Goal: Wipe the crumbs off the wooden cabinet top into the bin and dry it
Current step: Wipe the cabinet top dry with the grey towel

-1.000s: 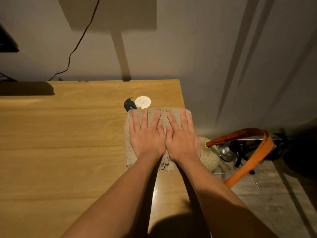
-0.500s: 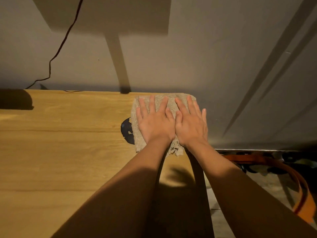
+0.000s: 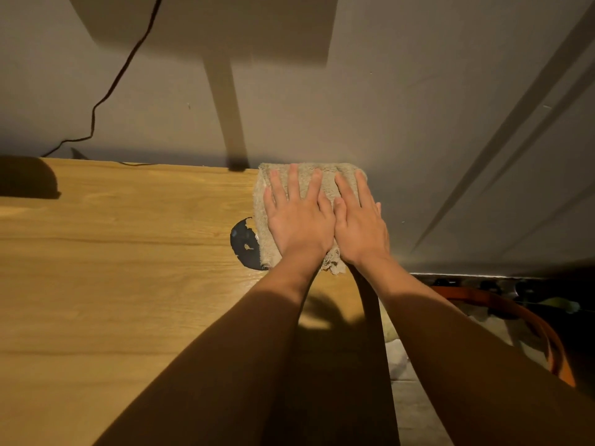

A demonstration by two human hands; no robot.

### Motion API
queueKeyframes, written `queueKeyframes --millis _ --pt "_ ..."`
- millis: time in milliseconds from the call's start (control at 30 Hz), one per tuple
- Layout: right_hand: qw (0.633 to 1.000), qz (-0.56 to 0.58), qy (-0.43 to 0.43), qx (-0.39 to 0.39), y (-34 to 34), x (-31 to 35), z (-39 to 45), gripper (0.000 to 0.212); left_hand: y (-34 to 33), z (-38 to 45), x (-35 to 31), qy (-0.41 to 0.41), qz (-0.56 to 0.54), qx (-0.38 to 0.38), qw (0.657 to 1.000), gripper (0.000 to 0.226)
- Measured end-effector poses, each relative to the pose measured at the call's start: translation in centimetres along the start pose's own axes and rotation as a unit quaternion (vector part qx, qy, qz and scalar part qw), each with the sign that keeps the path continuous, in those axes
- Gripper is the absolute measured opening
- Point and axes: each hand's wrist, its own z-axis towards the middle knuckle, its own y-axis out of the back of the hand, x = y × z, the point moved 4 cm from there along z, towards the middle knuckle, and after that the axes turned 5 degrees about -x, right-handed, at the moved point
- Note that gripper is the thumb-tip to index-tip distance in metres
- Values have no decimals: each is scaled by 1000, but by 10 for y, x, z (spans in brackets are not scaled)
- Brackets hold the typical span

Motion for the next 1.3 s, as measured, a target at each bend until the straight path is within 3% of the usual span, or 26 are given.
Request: queueKeyframes --millis 467,1300 --pt "996 -86 -25 -2 8 -4 -121 56 16 -102 22 -70 5 13 997 55" --pt "994 -111 22 8 19 -20 -375 60 47 -362 71 -48 12 17 999 56"
